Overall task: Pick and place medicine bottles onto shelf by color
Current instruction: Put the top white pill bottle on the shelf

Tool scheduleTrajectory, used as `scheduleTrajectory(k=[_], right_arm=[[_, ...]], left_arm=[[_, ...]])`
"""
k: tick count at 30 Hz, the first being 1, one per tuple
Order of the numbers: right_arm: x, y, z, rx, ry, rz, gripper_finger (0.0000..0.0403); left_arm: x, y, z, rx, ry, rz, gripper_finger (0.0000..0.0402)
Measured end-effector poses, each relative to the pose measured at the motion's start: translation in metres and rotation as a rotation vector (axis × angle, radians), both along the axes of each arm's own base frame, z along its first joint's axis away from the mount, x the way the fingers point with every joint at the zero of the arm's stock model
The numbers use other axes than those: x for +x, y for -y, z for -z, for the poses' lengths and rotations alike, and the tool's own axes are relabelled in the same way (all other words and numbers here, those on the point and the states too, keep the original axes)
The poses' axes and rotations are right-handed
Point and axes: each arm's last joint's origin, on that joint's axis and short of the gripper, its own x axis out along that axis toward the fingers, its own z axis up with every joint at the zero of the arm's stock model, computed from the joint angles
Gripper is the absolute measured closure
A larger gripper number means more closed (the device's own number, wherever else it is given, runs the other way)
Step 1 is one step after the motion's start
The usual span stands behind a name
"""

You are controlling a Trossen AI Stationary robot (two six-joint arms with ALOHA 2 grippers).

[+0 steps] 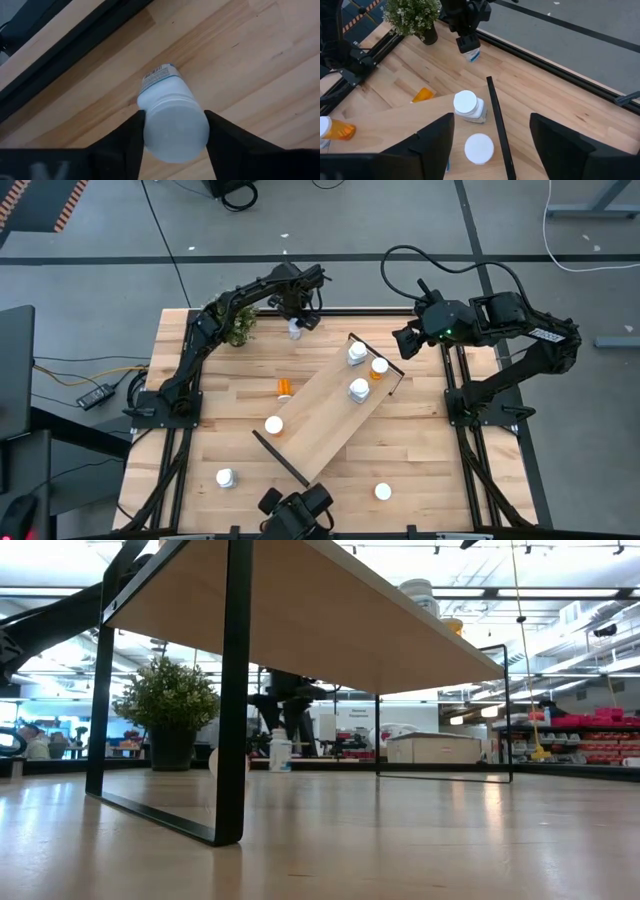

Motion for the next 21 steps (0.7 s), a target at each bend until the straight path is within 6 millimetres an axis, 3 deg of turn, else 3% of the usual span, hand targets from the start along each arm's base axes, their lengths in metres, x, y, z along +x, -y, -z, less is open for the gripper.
scheduleTrajectory(k=[7,11,17,21], right_arm=[[0.000,0.000,0.000,-0.010,-0.008,-0.013,0.0143],[0.000,0.000,0.000,-0.018,-0.015,-0.023,0.0143],[0.000,0.000,0.000,-0.030,-0.025,-0.036,0.0143],[-0.006,0.000,-0.001,-0.033,-0.032,-0.042,0.0144]], left_arm=[[0.000,0.009,-0.004,-0.034,-0.045,0.036,0.0211],[0.007,0.021,-0.021,-0.033,-0.046,0.101,0.0194],[0.018,0.048,-0.054,-0.032,0.026,0.167,0.0226],[0.016,0.071,-0.073,-0.070,0.033,0.204,0.0220]])
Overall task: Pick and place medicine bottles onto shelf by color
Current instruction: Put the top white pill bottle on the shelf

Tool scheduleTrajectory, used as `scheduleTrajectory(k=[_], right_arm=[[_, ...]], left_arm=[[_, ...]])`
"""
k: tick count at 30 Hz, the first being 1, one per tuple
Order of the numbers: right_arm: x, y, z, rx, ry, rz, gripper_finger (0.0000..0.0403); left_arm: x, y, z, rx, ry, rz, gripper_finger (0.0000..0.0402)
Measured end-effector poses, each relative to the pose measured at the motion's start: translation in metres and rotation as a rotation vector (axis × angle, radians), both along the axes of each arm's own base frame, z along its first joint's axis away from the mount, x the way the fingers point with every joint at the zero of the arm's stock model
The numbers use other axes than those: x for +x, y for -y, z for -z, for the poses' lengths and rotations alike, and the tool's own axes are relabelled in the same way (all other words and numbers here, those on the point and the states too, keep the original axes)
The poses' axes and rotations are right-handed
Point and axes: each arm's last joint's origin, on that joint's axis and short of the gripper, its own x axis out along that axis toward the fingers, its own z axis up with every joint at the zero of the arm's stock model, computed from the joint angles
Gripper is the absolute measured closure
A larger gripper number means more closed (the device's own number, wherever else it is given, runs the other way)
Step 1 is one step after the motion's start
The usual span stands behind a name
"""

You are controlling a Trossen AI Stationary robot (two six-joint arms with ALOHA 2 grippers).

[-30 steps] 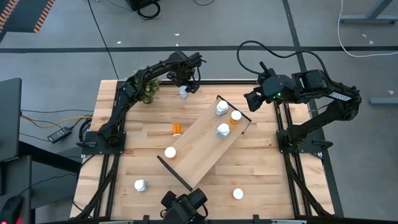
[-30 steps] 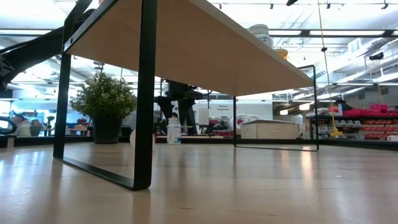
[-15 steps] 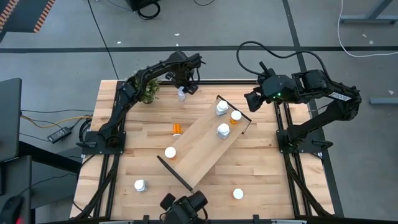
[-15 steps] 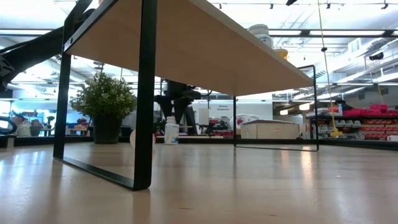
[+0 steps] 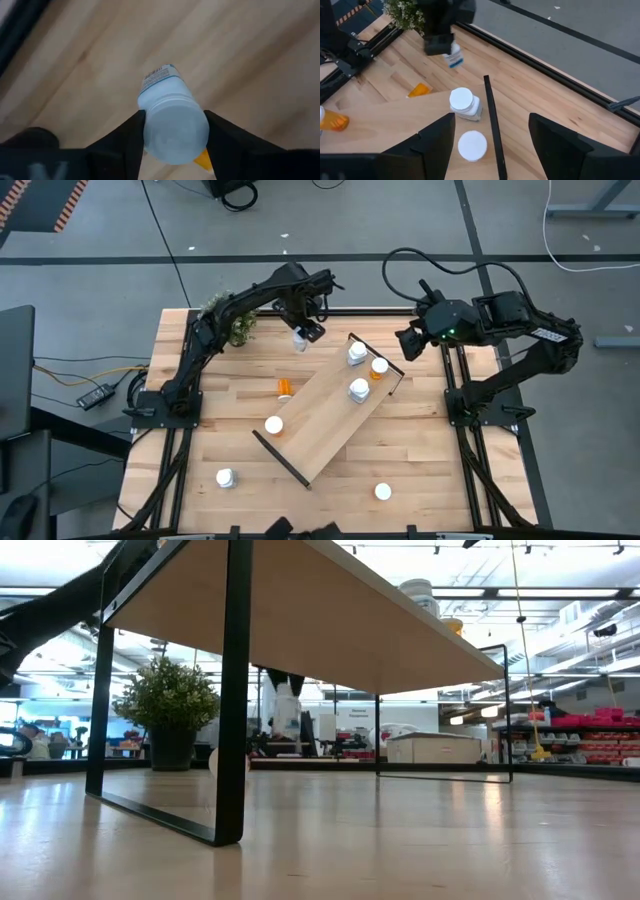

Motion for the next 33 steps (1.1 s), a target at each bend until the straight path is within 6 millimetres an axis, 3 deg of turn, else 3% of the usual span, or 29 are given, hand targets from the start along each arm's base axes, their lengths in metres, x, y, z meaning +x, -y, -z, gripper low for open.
scheduleTrajectory(k=[5,13,23,29,33], right_arm=[[-0.005,0.000,-0.002,-0.006,0.004,-0.007,0.0144],[-0.010,0.000,-0.004,-0.026,-0.002,-0.032,0.0144],[-0.011,0.000,-0.004,-0.032,-0.010,-0.050,0.0144],[-0.011,0.000,-0.004,-0.030,-0.009,-0.050,0.0144],[-0.011,0.000,-0.004,-0.027,-0.007,-0.051,0.0144]], left_arm=[[-0.002,0.026,-0.033,0.038,0.079,0.015,0.0194],[-0.006,0.067,-0.069,0.064,0.161,0.041,0.0223],[-0.015,0.120,-0.108,-0.013,0.293,0.047,0.0210],[-0.033,0.137,-0.134,-0.026,0.364,0.006,0.0225],[-0.037,0.147,-0.142,-0.026,0.386,0.011,0.0218]])
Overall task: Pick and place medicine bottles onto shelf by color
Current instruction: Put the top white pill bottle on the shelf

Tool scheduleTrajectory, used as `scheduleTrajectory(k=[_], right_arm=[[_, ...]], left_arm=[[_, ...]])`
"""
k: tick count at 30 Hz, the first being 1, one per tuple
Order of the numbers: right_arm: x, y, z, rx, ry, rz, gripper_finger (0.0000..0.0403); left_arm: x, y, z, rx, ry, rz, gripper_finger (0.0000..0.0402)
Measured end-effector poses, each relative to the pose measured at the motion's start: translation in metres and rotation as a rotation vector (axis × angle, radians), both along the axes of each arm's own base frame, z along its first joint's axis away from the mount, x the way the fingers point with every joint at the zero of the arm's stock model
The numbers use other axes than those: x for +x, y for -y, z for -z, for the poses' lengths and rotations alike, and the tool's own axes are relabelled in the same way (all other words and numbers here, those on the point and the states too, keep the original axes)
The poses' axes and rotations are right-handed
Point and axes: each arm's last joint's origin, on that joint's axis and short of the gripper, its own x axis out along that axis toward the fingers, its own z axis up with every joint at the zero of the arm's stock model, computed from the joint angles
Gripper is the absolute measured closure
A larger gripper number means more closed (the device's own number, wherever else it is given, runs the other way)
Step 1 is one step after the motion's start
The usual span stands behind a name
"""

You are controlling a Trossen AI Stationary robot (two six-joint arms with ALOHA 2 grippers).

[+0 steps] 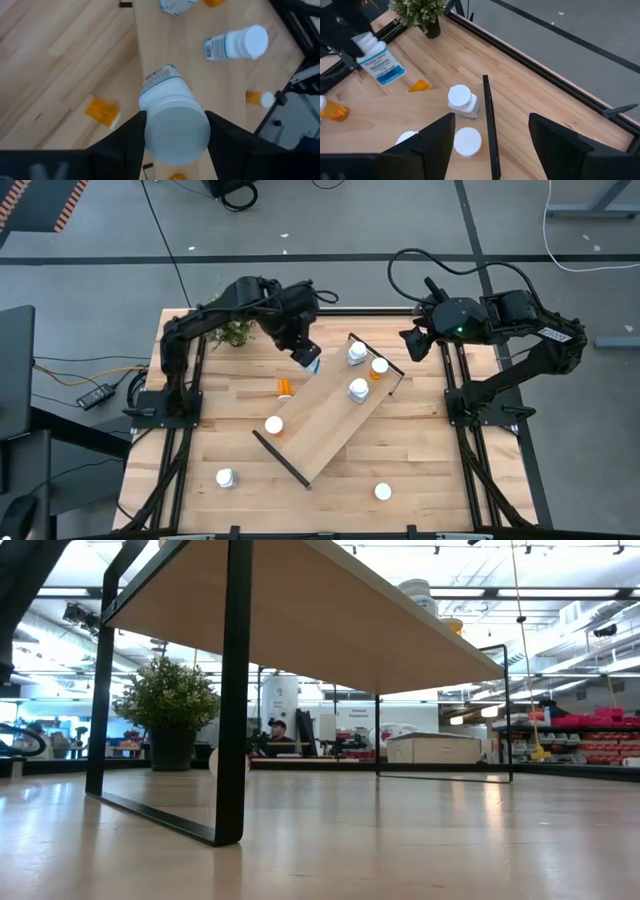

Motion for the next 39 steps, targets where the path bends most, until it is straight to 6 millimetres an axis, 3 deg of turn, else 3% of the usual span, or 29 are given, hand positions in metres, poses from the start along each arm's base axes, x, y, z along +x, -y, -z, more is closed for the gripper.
scheduleTrajectory(k=[11,17,24,39], right_arm=[[0.000,0.000,0.000,0.014,0.006,0.004,0.0144],[0.000,0.000,0.000,0.029,0.009,0.007,0.0144],[0.000,-0.001,0.001,0.038,0.006,0.010,0.0144],[0.000,-0.001,0.001,0.046,0.007,0.016,0.0144]], left_arm=[[0.035,0.007,0.021,0.063,0.039,0.077,0.0217],[0.050,0.005,0.045,0.101,-0.045,0.159,0.0214],[0.061,0.004,0.059,0.118,-0.072,0.204,0.0212],[0.072,0.010,0.069,0.164,-0.073,0.256,0.0212]])
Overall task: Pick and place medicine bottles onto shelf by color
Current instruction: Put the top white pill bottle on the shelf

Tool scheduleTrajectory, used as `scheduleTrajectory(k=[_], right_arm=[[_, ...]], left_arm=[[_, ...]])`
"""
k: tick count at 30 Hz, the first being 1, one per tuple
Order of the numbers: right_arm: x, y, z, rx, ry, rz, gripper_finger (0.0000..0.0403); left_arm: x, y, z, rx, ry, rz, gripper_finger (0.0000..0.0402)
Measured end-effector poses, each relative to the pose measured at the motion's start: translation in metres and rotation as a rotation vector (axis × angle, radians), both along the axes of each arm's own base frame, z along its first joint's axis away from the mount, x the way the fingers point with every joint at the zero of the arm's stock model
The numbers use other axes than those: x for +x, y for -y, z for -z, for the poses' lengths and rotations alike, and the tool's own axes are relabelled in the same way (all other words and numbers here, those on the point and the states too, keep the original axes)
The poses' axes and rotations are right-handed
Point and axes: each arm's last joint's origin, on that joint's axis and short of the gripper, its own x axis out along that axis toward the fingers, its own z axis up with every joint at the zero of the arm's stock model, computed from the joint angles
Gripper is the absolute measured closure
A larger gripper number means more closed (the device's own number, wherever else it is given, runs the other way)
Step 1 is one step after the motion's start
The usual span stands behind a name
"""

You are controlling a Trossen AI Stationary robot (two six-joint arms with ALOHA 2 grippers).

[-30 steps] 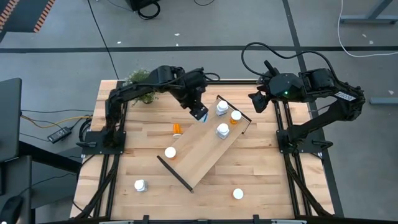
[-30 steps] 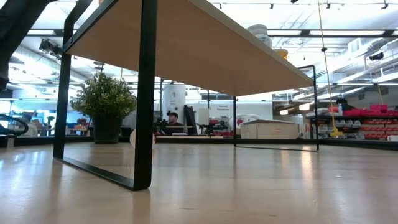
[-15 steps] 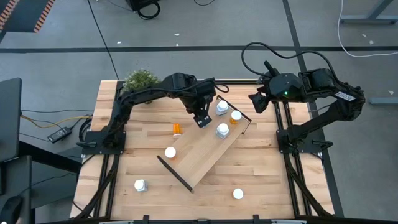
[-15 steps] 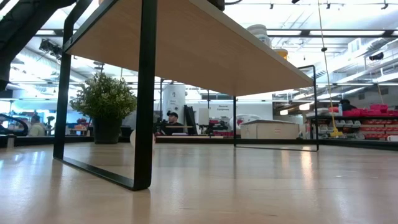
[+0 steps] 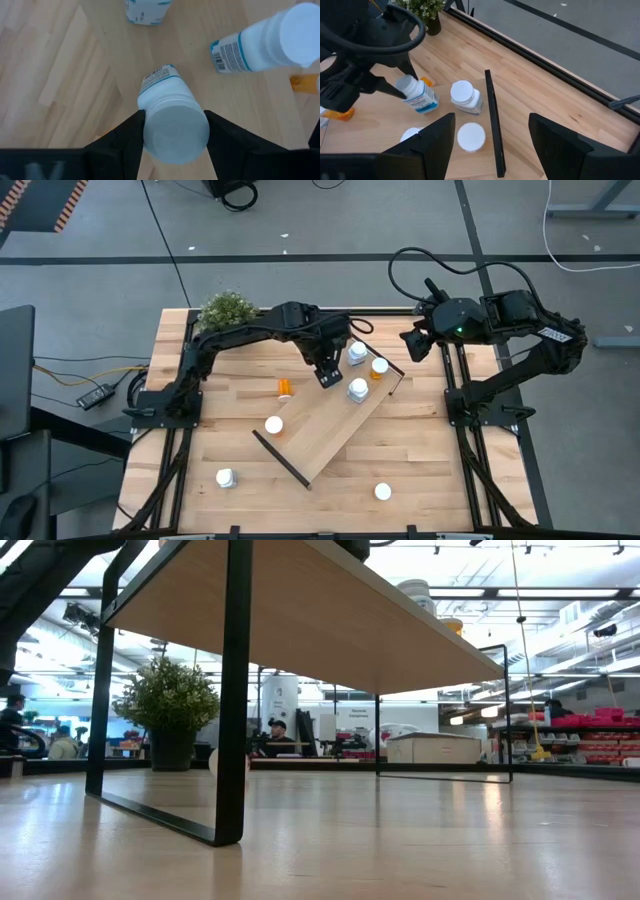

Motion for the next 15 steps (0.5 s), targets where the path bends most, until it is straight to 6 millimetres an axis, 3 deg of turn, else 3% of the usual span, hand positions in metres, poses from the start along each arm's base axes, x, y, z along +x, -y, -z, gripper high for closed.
scheduleTrajectory(k=[15], right_arm=[[0.0000,-0.0002,0.0003,0.008,-0.002,-0.003,0.0144]], left_arm=[[0.0032,0.0011,0.0023,0.001,0.008,0.029,0.0188]])
